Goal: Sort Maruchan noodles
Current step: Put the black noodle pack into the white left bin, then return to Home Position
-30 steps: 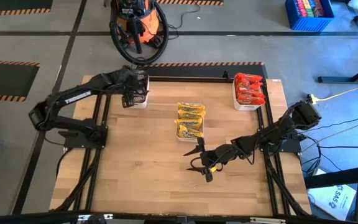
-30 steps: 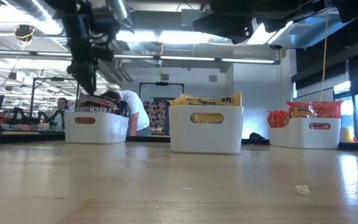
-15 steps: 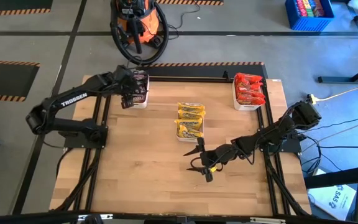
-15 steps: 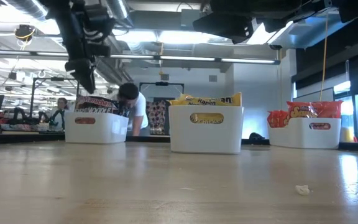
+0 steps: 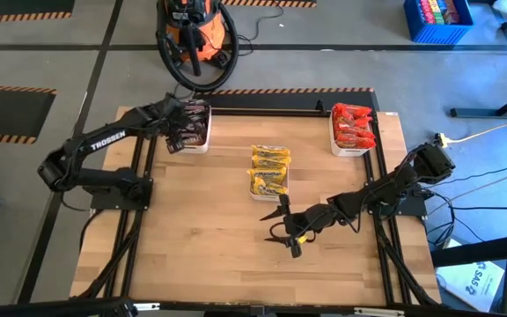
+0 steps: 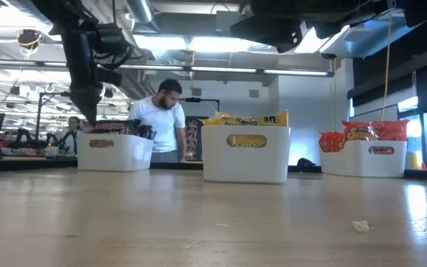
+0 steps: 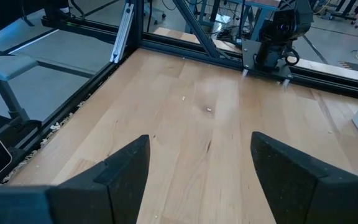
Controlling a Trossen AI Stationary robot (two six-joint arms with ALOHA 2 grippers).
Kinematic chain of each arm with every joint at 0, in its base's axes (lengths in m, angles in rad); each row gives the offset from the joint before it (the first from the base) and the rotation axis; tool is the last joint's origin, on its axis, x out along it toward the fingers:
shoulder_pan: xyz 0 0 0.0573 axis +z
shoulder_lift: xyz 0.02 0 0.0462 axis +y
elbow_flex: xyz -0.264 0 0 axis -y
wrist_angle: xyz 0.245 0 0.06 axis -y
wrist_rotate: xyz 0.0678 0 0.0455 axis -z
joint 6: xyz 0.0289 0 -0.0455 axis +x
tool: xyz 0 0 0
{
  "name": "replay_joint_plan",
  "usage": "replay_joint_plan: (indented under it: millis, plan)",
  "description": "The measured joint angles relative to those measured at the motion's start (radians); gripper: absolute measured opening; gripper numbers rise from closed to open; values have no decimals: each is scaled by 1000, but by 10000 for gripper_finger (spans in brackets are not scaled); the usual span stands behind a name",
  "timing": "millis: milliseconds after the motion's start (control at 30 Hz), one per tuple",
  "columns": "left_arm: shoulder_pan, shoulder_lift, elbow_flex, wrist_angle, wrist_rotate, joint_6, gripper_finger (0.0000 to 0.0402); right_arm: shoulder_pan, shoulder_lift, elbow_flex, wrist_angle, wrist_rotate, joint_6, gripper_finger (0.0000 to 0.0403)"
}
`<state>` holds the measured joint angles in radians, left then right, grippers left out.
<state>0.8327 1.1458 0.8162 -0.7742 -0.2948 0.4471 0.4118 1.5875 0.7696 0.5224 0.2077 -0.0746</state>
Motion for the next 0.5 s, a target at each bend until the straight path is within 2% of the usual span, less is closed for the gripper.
replay_joint_plan:
  millis: [167,400,500]
  plan:
    - [-3,0,6,-2,0,1,247,0,0,0,0,0,0,260]
    - [-45,-23,119,-39,3,-36,247,0,0,0,0,0,-1,260]
    - [-82,-59,171,-44,84,-71,247,0,0,0,0,0,22,260]
